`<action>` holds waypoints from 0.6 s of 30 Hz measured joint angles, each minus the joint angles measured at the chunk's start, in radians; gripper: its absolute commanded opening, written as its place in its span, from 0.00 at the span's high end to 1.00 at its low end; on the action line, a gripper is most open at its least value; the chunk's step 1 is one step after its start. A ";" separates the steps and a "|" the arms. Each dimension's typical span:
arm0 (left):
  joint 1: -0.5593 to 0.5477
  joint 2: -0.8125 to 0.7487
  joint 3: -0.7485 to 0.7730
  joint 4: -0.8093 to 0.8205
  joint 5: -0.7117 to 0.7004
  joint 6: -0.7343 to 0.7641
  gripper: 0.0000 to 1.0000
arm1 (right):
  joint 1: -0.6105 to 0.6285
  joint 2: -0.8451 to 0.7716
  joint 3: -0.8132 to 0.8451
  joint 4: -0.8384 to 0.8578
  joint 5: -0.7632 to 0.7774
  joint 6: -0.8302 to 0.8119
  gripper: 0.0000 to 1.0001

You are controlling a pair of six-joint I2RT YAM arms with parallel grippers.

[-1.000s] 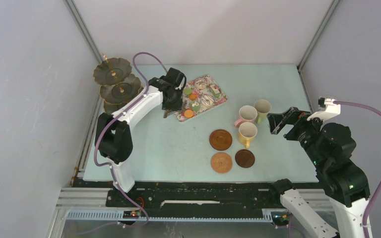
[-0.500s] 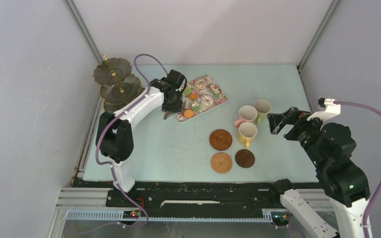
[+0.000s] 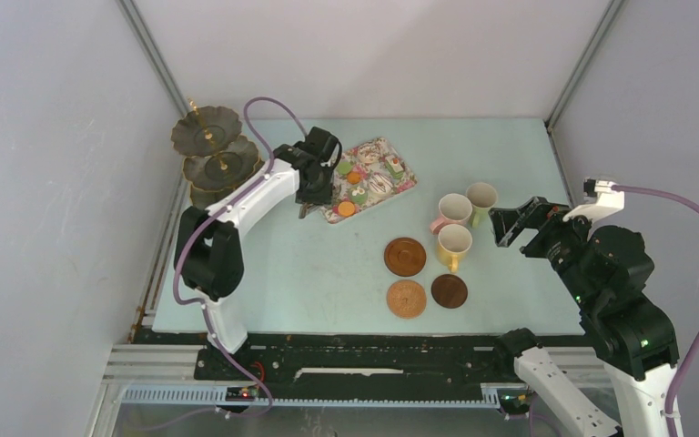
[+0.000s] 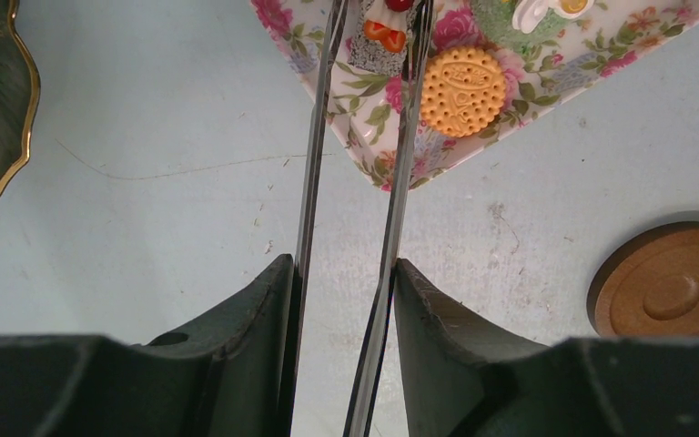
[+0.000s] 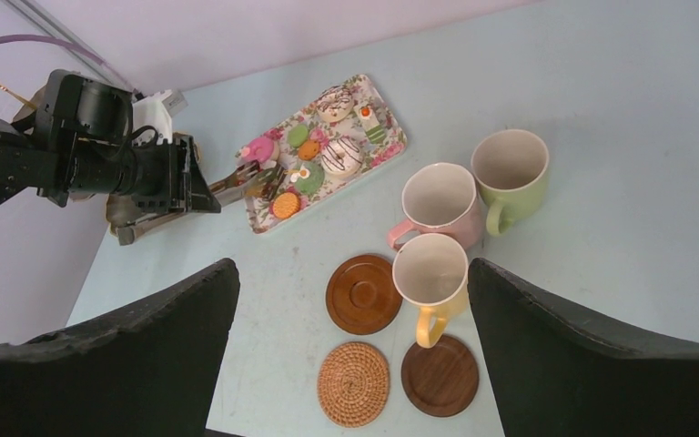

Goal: Serve the afternoon tea

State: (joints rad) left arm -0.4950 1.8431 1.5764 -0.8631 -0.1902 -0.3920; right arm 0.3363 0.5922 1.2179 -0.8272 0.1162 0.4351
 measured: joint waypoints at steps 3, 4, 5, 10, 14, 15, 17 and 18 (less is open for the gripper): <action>0.000 -0.013 0.000 0.000 -0.002 0.000 0.85 | 0.000 -0.001 0.000 0.000 -0.007 0.000 0.02; 0.000 -0.018 0.000 0.000 -0.002 0.000 0.85 | 0.000 -0.001 0.000 0.000 -0.008 0.000 0.02; 0.000 -0.022 0.000 0.000 -0.003 0.000 0.85 | 0.000 -0.001 0.000 0.000 -0.008 0.000 0.02; 0.000 -0.046 -0.017 0.002 -0.006 -0.001 0.73 | 0.000 -0.007 0.000 0.000 -0.012 0.000 0.02; 0.000 -0.046 -0.026 0.002 -0.006 0.000 0.68 | 0.000 -0.012 0.000 0.000 -0.015 0.000 0.02; 0.000 -0.046 -0.026 0.000 -0.006 0.000 0.67 | 0.000 -0.013 0.000 0.000 -0.015 0.000 0.02; 0.000 -0.046 -0.026 0.002 -0.006 0.000 0.67 | 0.000 -0.013 0.000 0.000 -0.015 0.000 0.02; 0.000 -0.046 -0.026 0.002 -0.007 0.000 0.67 | 0.000 -0.014 0.000 0.000 -0.015 0.000 0.02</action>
State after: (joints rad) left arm -0.4950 1.7973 1.5501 -0.8612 -0.1970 -0.3923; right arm 0.3363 0.5785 1.2179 -0.8272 0.1009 0.4355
